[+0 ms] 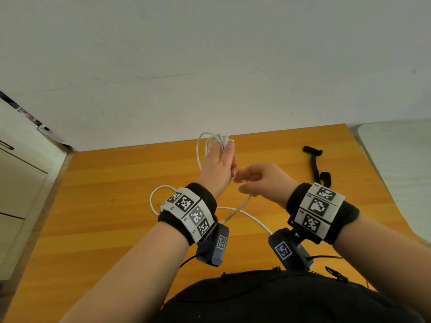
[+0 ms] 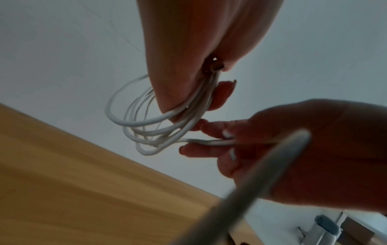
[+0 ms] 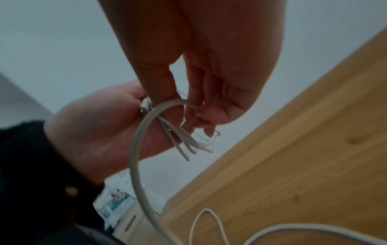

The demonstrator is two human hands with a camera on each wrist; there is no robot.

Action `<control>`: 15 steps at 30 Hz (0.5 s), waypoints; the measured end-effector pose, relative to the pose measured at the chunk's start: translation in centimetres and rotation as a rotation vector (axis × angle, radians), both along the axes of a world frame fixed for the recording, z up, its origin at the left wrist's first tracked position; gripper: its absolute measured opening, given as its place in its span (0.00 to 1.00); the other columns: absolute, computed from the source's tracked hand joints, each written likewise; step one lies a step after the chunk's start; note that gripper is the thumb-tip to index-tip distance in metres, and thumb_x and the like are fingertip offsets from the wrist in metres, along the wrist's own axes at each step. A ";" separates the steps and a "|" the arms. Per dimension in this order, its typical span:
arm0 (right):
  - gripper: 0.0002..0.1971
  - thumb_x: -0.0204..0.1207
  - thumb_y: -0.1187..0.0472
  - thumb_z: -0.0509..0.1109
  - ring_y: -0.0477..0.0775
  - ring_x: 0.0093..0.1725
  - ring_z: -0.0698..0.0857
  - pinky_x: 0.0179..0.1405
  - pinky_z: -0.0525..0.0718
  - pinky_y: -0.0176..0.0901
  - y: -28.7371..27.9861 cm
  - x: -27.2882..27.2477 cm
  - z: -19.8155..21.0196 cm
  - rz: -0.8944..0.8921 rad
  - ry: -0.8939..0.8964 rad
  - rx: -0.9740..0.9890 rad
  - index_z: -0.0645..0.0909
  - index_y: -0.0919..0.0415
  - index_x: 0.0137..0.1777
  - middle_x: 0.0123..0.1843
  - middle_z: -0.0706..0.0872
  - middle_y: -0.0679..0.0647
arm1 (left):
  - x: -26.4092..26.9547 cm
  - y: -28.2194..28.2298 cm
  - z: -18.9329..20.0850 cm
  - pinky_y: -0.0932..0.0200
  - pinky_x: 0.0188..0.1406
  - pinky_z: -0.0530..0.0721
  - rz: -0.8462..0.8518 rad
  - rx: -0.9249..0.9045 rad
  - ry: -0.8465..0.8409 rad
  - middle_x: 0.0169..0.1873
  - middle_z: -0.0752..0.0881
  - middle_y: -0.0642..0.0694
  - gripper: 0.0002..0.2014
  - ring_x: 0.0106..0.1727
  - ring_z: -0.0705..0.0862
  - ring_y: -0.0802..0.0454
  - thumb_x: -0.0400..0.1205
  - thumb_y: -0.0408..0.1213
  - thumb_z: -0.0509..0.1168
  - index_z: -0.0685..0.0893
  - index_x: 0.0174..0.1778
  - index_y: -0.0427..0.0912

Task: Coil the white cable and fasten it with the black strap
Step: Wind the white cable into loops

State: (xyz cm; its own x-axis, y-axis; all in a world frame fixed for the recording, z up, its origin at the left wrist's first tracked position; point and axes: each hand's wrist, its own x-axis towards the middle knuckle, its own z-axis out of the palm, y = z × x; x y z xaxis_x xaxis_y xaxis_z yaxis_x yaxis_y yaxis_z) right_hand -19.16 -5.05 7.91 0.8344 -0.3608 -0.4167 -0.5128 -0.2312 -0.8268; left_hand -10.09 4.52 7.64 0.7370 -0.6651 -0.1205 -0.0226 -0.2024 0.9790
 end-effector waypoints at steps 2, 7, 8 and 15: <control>0.13 0.75 0.70 0.69 0.51 0.41 0.85 0.34 0.86 0.31 0.1 -0.1 0.5 -0.086 -0.012 0.195 0.81 0.68 0.59 0.49 0.87 0.59 | -0.1 0.1 -0.2 0.50 0.37 0.76 -0.011 0.066 -0.094 0.29 0.75 0.46 0.18 0.31 0.76 0.47 0.87 0.49 0.47 0.70 0.39 0.41; 0.14 0.74 0.76 0.67 0.55 0.39 0.88 0.36 0.90 0.39 0.2 -0.6 1.1 -0.258 -0.089 0.597 0.74 0.67 0.58 0.47 0.86 0.62 | -0.2 0.0 -0.2 0.47 0.48 0.86 0.025 0.083 -0.073 0.36 0.78 0.48 0.18 0.40 0.81 0.51 0.87 0.48 0.49 0.73 0.51 0.35; 0.14 0.73 0.76 0.69 0.55 0.38 0.88 0.35 0.90 0.39 0.2 -0.6 1.1 -0.285 -0.089 0.614 0.74 0.67 0.56 0.47 0.86 0.63 | -0.3 0.0 -0.2 0.47 0.50 0.87 0.023 0.076 -0.068 0.37 0.79 0.48 0.17 0.41 0.81 0.52 0.87 0.47 0.49 0.73 0.52 0.35; 0.18 0.71 0.74 0.72 0.53 0.36 0.86 0.30 0.89 0.35 -0.1 -0.6 1.0 -0.329 0.021 0.546 0.75 0.71 0.60 0.42 0.87 0.63 | -0.6 0.1 -0.4 0.55 0.57 0.86 -0.010 0.014 -0.036 0.41 0.84 0.47 0.18 0.49 0.85 0.56 0.88 0.44 0.49 0.74 0.55 0.32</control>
State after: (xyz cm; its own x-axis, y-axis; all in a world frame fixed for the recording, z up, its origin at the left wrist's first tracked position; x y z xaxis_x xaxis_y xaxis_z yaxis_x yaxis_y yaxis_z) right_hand -19.78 -5.15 8.88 0.7060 -0.3277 -0.6278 -0.5023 0.3931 -0.7702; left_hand -10.72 4.61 7.22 0.7340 -0.6712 -0.1034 -0.0595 -0.2153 0.9747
